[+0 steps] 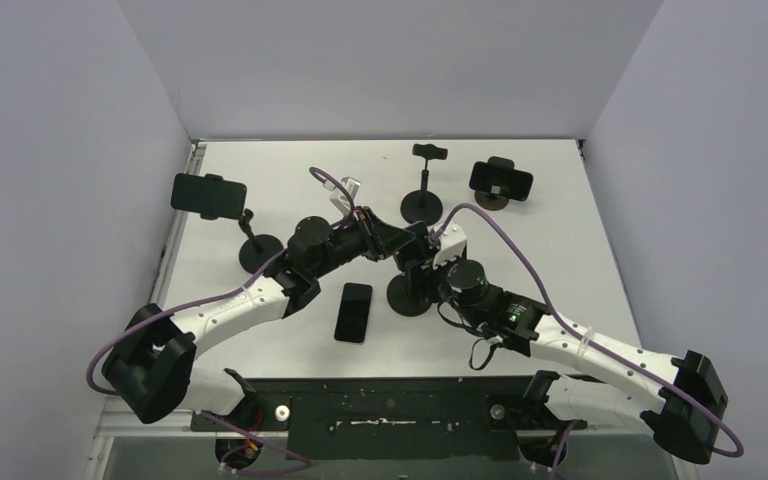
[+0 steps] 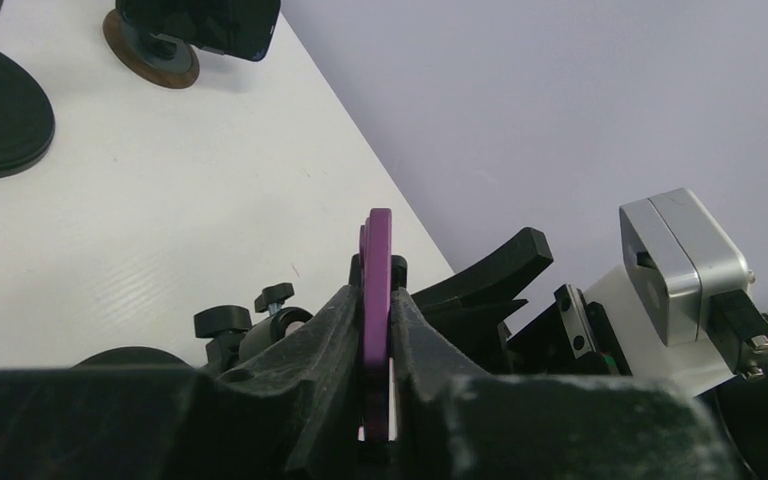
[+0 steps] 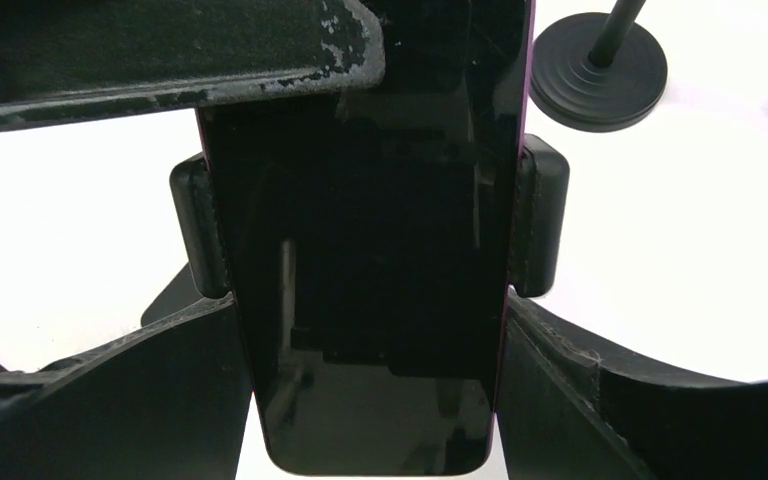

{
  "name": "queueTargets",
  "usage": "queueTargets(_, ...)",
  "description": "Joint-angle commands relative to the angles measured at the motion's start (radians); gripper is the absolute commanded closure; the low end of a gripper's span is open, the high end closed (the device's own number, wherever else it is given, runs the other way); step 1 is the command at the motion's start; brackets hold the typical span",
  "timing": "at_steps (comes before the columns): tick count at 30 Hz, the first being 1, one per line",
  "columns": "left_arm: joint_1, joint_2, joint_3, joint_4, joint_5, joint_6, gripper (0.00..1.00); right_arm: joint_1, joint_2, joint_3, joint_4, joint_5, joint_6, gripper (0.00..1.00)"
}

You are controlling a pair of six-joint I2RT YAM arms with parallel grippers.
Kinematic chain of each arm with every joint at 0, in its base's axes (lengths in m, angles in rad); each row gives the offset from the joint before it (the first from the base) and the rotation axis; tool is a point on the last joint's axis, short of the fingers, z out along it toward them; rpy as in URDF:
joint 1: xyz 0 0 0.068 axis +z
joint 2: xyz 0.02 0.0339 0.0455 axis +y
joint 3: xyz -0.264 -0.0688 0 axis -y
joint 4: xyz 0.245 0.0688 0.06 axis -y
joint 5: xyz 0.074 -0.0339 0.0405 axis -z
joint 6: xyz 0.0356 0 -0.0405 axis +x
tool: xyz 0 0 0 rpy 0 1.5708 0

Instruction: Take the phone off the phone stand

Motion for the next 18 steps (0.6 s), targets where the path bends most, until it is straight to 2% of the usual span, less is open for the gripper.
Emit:
queueTargets(1, 0.038, -0.032, -0.036, -0.035, -0.032, 0.016, 0.69, 0.001, -0.031, -0.010, 0.036, 0.024, 0.006, 0.63)
queueTargets(2, 0.039, -0.048, -0.048, -0.024, -0.029, 0.019, 0.53, 0.000, -0.029, -0.008, 0.036, 0.024, 0.005, 0.66)
queueTargets(3, 0.039, -0.065, -0.064, -0.009, -0.027, 0.026, 0.46, 0.000, -0.029, -0.006, 0.037, 0.019, 0.004, 0.68)
queueTargets(5, 0.040, -0.105, -0.109, 0.027, -0.027, 0.040, 0.38, 0.000, -0.026, 0.001, 0.037, 0.010, 0.002, 0.72)
queueTargets(10, 0.045, -0.144, -0.233, 0.234, 0.039, 0.022, 0.35, -0.002, -0.019, 0.019, 0.034, -0.017, -0.003, 0.78)
queueTargets(18, 0.042, -0.103, -0.230, 0.316, 0.119, 0.008, 0.36, -0.002, -0.006, 0.038, 0.023, -0.036, 0.003, 0.80)
